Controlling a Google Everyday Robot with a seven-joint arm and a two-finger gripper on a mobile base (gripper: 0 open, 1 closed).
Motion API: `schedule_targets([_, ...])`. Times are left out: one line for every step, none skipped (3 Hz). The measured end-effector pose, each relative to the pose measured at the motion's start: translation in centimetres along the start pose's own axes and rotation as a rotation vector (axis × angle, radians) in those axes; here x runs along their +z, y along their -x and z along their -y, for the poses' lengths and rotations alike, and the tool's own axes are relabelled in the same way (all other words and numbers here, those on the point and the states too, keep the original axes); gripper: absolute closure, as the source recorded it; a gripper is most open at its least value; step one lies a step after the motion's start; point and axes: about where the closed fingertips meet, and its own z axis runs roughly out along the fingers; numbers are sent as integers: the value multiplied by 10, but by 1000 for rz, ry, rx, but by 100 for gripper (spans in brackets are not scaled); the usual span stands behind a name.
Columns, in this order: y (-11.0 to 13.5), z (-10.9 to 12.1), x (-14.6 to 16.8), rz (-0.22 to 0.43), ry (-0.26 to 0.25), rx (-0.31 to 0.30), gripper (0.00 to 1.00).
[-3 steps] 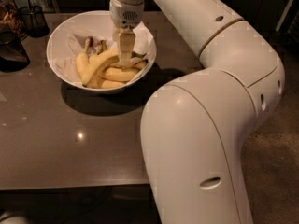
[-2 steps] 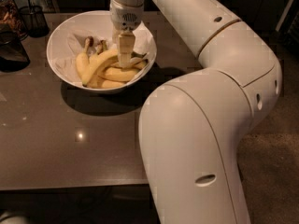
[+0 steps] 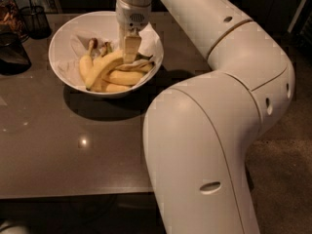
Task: Pick banana from white bowl
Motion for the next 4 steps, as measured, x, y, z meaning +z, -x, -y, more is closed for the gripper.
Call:
schedule_targets([-4,0,-4,-5,-6,-6,96])
schedule_targets([0,6,-10,4,-54,-11,100])
schedule_targets([6,-4,-36,40,-131,-38,100])
schedule_targets([16,-21,-61,93,-185,-78,100])
